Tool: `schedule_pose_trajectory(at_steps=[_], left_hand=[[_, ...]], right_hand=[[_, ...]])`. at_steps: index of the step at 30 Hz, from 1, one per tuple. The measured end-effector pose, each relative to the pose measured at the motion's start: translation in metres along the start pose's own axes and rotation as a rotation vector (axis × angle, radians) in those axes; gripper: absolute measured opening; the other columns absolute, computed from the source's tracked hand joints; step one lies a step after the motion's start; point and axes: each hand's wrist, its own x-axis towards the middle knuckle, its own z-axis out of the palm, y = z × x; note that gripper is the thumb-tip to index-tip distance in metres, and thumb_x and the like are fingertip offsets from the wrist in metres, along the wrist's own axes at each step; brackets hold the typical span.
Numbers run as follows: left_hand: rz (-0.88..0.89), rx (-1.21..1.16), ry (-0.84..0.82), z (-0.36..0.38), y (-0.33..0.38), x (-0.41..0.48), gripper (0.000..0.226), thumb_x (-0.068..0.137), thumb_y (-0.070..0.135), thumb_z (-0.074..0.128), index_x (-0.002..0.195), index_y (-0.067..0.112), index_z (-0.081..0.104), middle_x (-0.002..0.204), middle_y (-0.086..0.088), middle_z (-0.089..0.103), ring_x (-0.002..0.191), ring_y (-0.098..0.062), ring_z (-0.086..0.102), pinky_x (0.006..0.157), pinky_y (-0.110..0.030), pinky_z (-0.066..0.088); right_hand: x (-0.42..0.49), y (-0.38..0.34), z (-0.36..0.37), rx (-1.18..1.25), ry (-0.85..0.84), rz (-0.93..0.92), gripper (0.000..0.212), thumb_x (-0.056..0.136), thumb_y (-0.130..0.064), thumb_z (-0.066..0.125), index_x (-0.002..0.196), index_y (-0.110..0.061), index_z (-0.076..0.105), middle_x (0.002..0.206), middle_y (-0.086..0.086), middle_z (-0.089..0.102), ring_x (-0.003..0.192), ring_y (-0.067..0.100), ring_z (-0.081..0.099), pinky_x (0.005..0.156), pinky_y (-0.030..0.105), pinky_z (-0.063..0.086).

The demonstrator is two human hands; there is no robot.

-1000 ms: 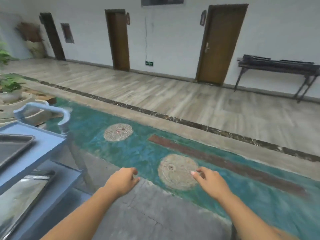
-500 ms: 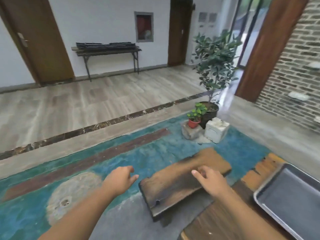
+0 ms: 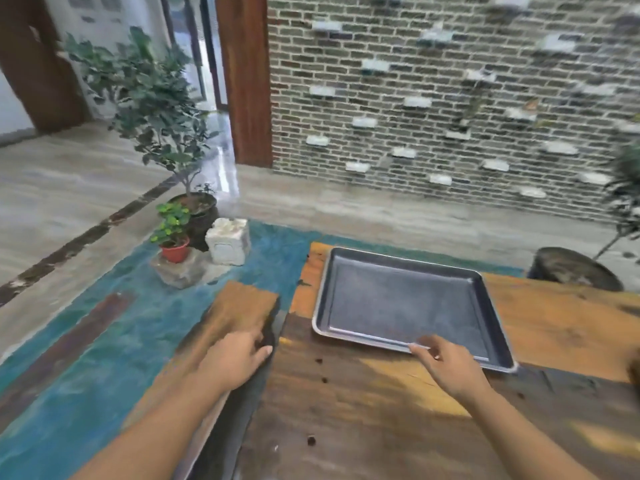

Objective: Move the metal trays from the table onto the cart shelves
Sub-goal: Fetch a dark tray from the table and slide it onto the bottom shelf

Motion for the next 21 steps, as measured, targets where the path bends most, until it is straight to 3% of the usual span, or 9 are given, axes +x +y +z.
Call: schedule_pose_trajectory(at_steps=[1,3,5,7,13,17,21], left_hand=[[0.012,0.001,-0.006,0.005,0.013,0.014,0.028,0.094,0.05,0.051,0.087,0.023,0.051,0.097,-0.009,0.07,0.102,-0.032,0.064,0.067,-0.034,0.039],[0.02,-0.011,-0.024,0.016,0.036,0.043,0.031,0.094,0.051,0.051,0.099,0.021,0.058,0.092,-0.005,0.069,0.1,-0.03,0.065,0.067,-0.033,0.041],[0.013,-0.028,-0.045,0.03,0.054,0.074,0.043,0.094,0.052,0.05,0.12,0.018,0.057,0.105,-0.004,0.07,0.104,-0.027,0.064,0.079,-0.036,0.05],[0.001,-0.033,-0.07,0.045,0.067,0.104,0.05,0.093,0.054,0.051,0.129,0.018,0.052,0.116,-0.007,0.068,0.109,-0.026,0.063,0.087,-0.039,0.051],[-0.111,-0.086,-0.162,0.106,0.082,0.187,0.049,0.09,0.052,0.057,0.121,0.015,0.047,0.118,-0.011,0.063,0.108,-0.032,0.061,0.077,-0.034,0.044],[-0.185,-0.11,-0.202,0.146,0.084,0.234,0.059,0.089,0.045,0.063,0.132,0.01,0.044,0.134,-0.015,0.055,0.123,-0.032,0.053,0.1,-0.041,0.043],[-0.241,0.076,-0.158,0.173,0.087,0.271,0.063,0.088,0.051,0.062,0.133,0.01,0.045,0.131,-0.015,0.048,0.12,-0.037,0.051,0.096,-0.044,0.045]], right_hand=[[0.006,0.02,-0.006,0.003,0.012,0.031,0.055,0.085,-0.068,0.049,0.115,-0.024,0.064,0.1,-0.002,0.072,0.102,0.022,0.065,0.086,0.039,0.052],[0.022,0.058,-0.015,-0.001,0.033,0.083,0.06,0.085,-0.068,0.048,0.118,-0.02,0.062,0.105,0.001,0.072,0.104,0.023,0.065,0.086,0.04,0.051],[0.042,0.096,-0.02,-0.002,0.048,0.126,0.064,0.086,-0.067,0.048,0.125,-0.017,0.058,0.117,0.005,0.068,0.111,0.024,0.062,0.086,0.038,0.049],[0.066,0.133,-0.022,-0.019,0.05,0.173,0.068,0.087,-0.067,0.047,0.131,-0.015,0.052,0.127,0.01,0.061,0.118,0.028,0.056,0.087,0.038,0.045],[0.145,0.237,-0.01,0.001,0.075,0.351,0.07,0.085,-0.057,0.06,0.137,-0.013,0.045,0.131,0.018,0.052,0.124,0.039,0.048,0.095,0.045,0.042],[0.188,0.294,0.008,-0.003,0.078,0.434,0.072,0.082,-0.054,0.066,0.135,-0.011,0.044,0.128,0.02,0.051,0.12,0.041,0.049,0.093,0.048,0.044],[0.219,0.332,0.031,0.041,0.091,0.487,0.062,0.08,-0.051,0.07,0.124,-0.013,0.049,0.121,0.016,0.051,0.116,0.037,0.05,0.092,0.048,0.044]])
